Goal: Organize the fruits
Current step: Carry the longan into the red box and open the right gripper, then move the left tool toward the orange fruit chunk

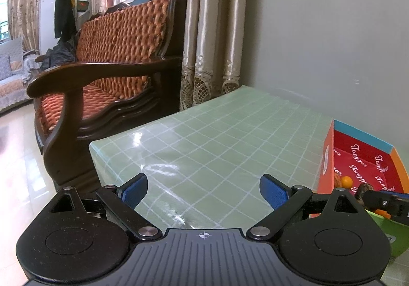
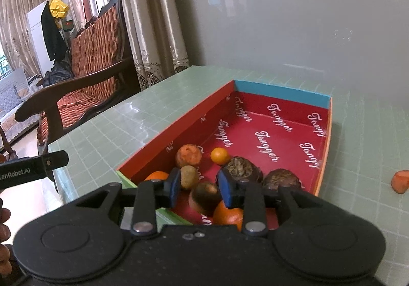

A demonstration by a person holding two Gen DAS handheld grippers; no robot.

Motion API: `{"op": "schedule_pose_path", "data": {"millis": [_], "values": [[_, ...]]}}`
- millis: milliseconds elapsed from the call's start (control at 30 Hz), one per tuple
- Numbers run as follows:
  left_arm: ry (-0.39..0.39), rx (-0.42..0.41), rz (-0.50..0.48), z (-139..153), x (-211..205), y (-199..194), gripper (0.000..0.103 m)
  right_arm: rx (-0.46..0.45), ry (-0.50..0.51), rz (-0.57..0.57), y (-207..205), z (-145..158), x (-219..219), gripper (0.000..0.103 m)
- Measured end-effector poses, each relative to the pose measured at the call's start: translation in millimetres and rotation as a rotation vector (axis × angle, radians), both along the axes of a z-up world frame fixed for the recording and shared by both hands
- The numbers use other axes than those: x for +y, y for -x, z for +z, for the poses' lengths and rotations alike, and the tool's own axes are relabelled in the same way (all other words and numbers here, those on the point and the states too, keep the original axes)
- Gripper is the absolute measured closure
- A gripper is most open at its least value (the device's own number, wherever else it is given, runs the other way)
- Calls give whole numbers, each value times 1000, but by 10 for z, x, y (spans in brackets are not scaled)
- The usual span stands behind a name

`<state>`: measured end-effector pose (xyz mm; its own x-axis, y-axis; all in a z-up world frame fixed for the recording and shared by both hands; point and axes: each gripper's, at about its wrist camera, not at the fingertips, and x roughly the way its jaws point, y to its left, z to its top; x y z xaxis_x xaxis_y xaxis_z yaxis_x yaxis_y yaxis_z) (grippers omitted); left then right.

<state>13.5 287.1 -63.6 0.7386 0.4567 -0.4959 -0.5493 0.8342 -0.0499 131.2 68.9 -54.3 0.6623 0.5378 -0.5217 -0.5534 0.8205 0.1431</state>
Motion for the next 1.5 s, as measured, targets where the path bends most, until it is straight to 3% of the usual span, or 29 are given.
{"op": "schedule_pose_path", "data": {"millis": [300, 667, 733, 900, 1067, 1500], "values": [[6, -2, -9, 14, -59, -9, 9, -61, -12, -64, 70, 158, -199, 67], [-34, -20, -117, 161, -477, -156, 9, -155, 15, -230, 179, 258, -840, 47], [-44, -25, -144, 198, -610, -197, 9, -172, 23, -272, 189, 252, -1005, 39], [-70, -35, -239, 292, -992, -329, 9, -188, 22, -406, 190, 240, -1503, 38], [-90, -45, -356, 372, -1455, -477, 9, -245, 90, -594, 256, 201, -1981, 25], [-138, -41, -656, 375, -2764, -826, 9, -199, 95, -953, 394, 75, -3030, 16]]}}
